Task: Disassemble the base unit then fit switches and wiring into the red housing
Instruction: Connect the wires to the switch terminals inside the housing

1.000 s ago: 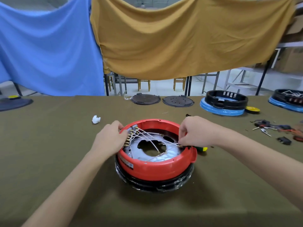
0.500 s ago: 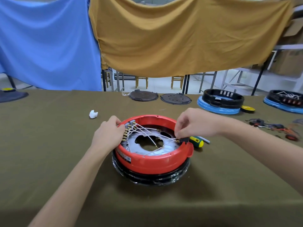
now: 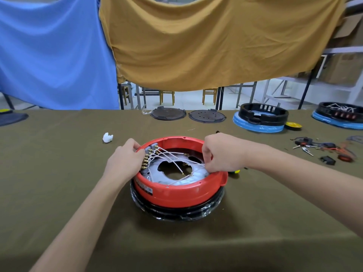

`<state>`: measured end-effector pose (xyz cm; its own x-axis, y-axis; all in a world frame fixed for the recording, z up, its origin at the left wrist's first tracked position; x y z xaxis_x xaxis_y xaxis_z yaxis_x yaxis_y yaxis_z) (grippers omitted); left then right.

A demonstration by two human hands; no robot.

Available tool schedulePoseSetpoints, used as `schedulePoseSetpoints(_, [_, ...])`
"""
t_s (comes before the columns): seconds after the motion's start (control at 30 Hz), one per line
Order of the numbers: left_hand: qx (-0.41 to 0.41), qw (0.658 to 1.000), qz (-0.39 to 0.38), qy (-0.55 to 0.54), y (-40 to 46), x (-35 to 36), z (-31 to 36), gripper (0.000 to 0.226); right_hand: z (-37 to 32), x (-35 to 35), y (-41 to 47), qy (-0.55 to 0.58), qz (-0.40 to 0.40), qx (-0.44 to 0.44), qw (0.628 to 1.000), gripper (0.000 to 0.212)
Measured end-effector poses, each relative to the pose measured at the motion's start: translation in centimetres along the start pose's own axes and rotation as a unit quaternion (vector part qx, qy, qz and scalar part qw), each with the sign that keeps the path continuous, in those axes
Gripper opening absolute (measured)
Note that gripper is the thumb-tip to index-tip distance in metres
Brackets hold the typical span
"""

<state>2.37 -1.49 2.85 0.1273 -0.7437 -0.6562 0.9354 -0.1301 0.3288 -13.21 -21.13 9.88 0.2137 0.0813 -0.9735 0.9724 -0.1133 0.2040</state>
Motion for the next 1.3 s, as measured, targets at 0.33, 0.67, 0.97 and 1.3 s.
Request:
schedulePoseSetpoints(0.33, [-0.012, 1.0, -0.001, -0.023, 0.0, 0.2, -0.4, 0.01, 1.8, -0.5, -0.3, 0.113, 0.048, 0.053, 0.991, 0.01])
schedulePoseSetpoints(0.67, [-0.012, 0.999, -0.005, -0.035, 0.0, 0.1, -0.4, 0.01, -0.3, -0.3, 3.1, -0.09, -0.112, 0.002, 0.99, 0.02])
schedulePoseSetpoints(0.97, [-0.039, 0.997, 0.018, -0.057, -0.4, 0.1, -0.6, 0.012, 1.6, -0.4, -0.4, 0.062, 0.073, 0.042, 0.994, 0.016])
schedulePoseSetpoints(1.3, [0.003, 0.915, -0.195, -0.353, -5.0, -2.0, -2.9, 0.052, 0.0, 6.3, -5.7, 0.345, 0.164, 0.099, 0.919, 0.106])
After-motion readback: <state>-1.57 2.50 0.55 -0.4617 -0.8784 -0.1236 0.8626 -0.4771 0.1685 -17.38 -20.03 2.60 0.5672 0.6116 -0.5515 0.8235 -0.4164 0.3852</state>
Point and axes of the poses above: each hand's wrist, its own y-axis towards the middle knuckle, its own x-axis out of the palm, z = x × y, the point moved 3 cm from there along y, towards the middle knuckle, and after that the axes turned 14 degrees about z, right-handed, at the moved point
